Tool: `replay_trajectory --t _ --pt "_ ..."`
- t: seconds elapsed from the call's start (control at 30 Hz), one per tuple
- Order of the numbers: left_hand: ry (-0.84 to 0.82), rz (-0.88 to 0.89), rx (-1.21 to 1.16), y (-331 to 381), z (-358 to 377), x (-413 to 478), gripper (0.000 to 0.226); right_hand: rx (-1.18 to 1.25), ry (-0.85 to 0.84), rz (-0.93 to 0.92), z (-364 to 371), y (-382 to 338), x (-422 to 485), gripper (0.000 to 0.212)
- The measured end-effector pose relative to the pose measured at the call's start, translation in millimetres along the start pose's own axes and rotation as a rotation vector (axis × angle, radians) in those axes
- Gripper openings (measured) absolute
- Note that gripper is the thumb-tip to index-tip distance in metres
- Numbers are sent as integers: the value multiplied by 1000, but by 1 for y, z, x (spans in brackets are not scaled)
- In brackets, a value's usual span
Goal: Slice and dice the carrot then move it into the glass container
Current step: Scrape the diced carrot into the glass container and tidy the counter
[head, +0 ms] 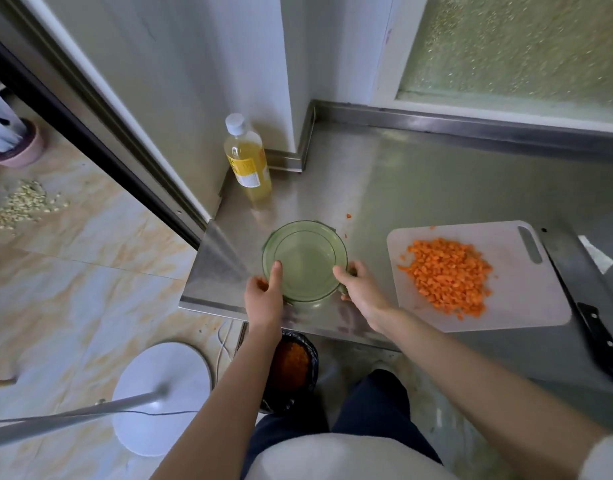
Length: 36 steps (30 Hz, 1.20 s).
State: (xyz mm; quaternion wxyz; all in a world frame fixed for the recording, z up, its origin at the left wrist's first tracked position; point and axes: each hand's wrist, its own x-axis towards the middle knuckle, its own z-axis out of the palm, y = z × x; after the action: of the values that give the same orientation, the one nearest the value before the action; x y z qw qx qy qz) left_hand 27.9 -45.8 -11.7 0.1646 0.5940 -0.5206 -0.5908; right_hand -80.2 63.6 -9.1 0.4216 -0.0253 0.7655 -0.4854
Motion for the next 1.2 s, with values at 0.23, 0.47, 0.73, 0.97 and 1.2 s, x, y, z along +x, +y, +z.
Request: replay_trajectory --t 0.23,0.47,0.73,0.97,1.2 --pt "24 52 118 -2 -1 -17 45 12 45 -31 -4 -6 -5 22" --pt "-161 12 -3 2 -27 -3 66 94 150 -65 -14 -18 -8 23" --pt "-230 53 175 14 -21 19 37 -34 81 -32 -15 -3 -4 42" --pt "0 119 235 2 -20 -13 48 -84 129 13 -9 -7 -17 51" --pt "-283 -49 32 -1 -21 -20 55 -88 85 23 -10 5 -28 48"
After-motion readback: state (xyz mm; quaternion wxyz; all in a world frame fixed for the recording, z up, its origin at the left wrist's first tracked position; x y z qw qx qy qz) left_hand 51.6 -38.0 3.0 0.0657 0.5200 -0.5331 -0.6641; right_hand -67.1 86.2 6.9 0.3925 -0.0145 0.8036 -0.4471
